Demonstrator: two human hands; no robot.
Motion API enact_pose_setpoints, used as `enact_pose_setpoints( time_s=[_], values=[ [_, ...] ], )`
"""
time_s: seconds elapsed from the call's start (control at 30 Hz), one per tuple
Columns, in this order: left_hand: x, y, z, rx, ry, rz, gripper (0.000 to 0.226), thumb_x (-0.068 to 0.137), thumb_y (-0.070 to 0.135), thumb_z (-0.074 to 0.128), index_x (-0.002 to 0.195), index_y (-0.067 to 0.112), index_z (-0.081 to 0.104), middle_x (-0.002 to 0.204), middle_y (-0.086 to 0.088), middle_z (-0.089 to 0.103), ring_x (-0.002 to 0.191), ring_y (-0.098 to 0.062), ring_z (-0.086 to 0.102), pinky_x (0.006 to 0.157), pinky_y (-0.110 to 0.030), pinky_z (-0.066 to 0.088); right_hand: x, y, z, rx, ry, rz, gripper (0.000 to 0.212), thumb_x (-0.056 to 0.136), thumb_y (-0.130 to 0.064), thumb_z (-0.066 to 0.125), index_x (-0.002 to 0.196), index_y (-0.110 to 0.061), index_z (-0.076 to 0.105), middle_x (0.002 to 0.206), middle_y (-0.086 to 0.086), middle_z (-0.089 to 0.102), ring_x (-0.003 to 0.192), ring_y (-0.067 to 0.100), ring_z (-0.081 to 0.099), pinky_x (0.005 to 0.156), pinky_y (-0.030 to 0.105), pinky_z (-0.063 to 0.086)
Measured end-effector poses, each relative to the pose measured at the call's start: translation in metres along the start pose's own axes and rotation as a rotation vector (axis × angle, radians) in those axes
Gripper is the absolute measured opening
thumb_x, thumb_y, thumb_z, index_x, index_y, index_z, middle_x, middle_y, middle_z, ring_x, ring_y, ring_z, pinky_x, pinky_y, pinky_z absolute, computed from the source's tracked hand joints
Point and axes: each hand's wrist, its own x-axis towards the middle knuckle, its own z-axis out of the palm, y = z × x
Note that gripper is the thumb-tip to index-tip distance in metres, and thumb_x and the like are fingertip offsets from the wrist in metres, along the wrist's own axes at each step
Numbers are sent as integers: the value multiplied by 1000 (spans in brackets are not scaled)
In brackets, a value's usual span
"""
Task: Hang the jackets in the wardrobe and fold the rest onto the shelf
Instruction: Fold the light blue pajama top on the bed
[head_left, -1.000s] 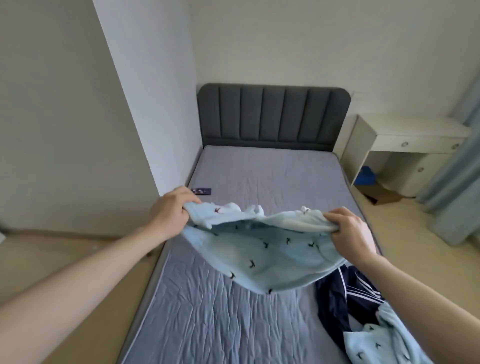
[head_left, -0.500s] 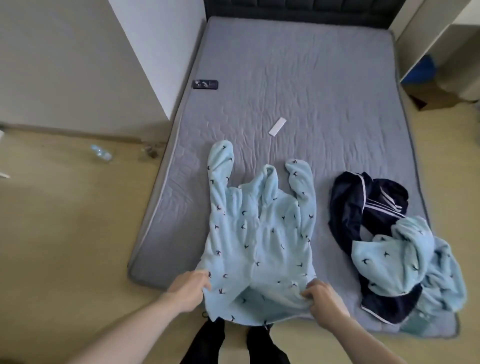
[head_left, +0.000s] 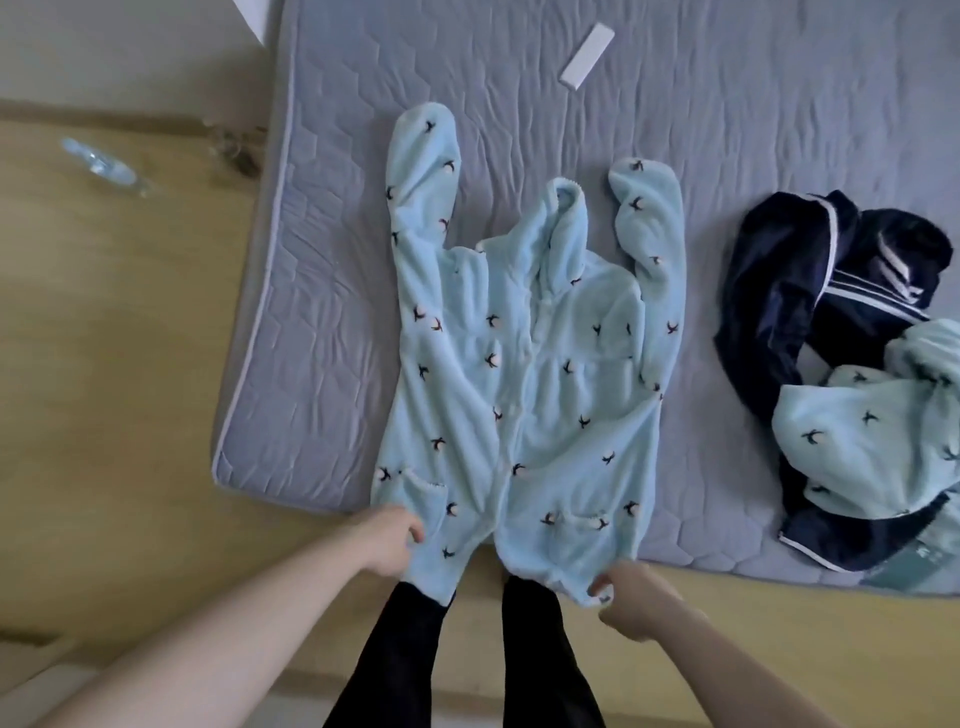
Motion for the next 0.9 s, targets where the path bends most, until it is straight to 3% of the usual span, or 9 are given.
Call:
enact_pose_setpoints(
  time_s=[0.1,0.17,0.23,0.4,0.5,0.6,0.67,0.73,0.9],
  values=[
    [33,-10,-62,-182,256,-30,32,95,19,55,124,28,67,147,0,52,123,-22,58,93,-29,49,38,-16,-41,162,176,-6,41,97,-22,57,138,-30,62,144,1,57,115,19,65,84,28,55],
    [55,-19,-112,-266,418,-48,24,95,24,58,116,30,67,141,0,56,115,-23,61,95,-31,48,61,-29,-75,295,295,-10,43,98,-22,57,141,-30,59,144,4,55,90,14,69,66,27,54],
    [77,-28,-162,-353,557,-88,23,94,30,60,115,29,68,137,-1,59,106,-25,64,87,-29,47,84,-44,-107,382,410,-31,44,98,-22,58,141,-31,58,143,3,53,75,8,62,57,25,48],
    [130,-37,-258,-588,767,-141,42,90,39,67,128,22,64,140,-6,58,123,-28,58,91,-31,44,135,-81,-161,517,603,-105,50,97,-24,61,146,-31,51,146,-4,46,102,11,56,63,29,51],
    [160,-36,-294,-716,817,-137,57,88,43,69,138,17,56,143,-8,54,124,-28,56,90,-32,43,166,-87,-185,563,705,-106,56,98,-31,63,151,-31,43,152,-4,39,95,11,56,68,33,53],
    [192,-34,-325,-783,889,-130,69,88,44,72,144,11,50,145,-11,52,128,-28,54,88,-27,38,194,-76,-216,618,872,-65,62,97,-32,65,153,-26,39,155,3,36,130,25,49,95,39,48],
    [212,-32,-343,-821,930,-127,73,88,46,72,146,10,48,147,-11,52,130,-28,53,89,-26,36,207,-62,-244,662,1015,-14,63,95,-33,66,152,-24,40,153,6,39,139,28,41,109,42,38],
    [231,-30,-360,-869,964,-125,75,87,49,72,146,10,46,147,-10,52,130,-28,54,91,-27,36,219,-45,-273,704,1124,43,65,94,-39,65,152,-24,38,154,7,38,142,28,35,112,45,35],
    [267,-31,-382,-996,1010,-149,88,86,57,72,151,7,40,151,-11,49,134,-29,52,108,-35,41,250,-8,-338,793,1132,192,85,93,-57,60,161,-20,26,165,8,31,150,31,31,114,56,40]
  ],
)
